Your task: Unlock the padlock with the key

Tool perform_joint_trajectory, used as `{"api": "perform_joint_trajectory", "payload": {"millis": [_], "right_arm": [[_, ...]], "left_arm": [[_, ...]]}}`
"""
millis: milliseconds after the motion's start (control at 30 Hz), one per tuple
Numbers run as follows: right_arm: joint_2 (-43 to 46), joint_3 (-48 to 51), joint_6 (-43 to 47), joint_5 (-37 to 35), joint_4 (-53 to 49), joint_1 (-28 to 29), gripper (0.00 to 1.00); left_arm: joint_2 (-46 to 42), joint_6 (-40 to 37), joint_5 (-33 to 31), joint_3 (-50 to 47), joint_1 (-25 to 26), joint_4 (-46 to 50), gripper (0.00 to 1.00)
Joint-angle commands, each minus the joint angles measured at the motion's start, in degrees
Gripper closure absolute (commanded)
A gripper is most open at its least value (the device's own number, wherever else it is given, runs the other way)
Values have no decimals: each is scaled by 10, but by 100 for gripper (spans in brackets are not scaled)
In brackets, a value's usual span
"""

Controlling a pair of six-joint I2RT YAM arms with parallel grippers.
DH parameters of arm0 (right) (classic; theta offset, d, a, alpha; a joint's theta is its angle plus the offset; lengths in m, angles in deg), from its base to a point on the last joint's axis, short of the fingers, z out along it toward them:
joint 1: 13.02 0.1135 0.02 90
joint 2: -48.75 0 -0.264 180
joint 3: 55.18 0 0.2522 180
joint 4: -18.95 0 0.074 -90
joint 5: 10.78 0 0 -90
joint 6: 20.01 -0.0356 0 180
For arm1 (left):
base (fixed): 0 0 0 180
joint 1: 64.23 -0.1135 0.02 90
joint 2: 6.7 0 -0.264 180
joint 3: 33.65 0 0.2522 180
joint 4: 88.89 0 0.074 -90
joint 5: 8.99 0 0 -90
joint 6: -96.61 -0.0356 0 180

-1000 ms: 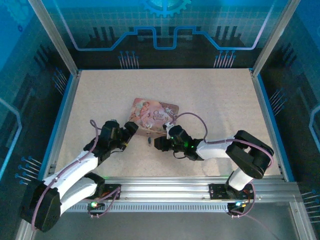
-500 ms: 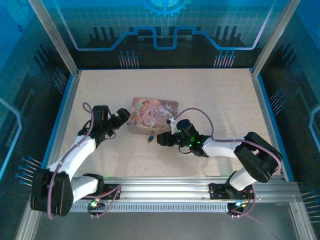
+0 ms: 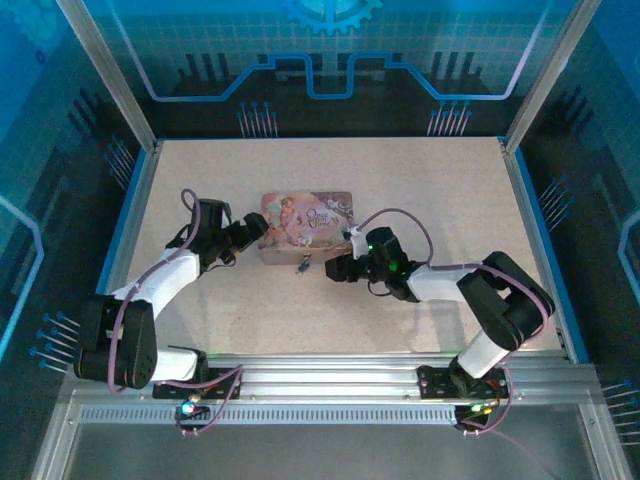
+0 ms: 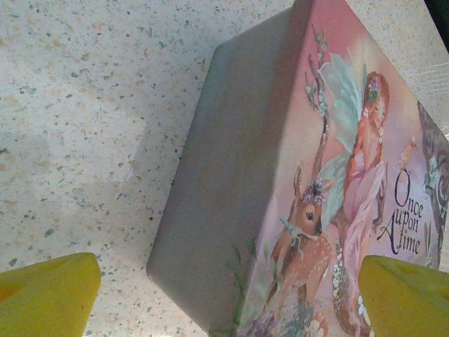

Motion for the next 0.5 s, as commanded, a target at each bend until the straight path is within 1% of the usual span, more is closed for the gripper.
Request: {"api": "perform_joint_trajectory", "payload": {"millis": [0,133,300,400,467], "right_arm": [[5,10,20,35,65,-4,48],[10,43,0,44,119,0,42],[-12,56,-32,31,175,22,35],[-37,53,-56,10,208,38,29],[-59,45,-70,3,224,45,29]], "left_arm": [[-28,-5,14,-15,-4,-6,5],[-24,-8,23,-15,-4,-8,5],[6,-5,34,-10,-4,-19,5],[27,5,64,-8,-3,-46,11],[41,10,85,-5,0,-61,14]]}}
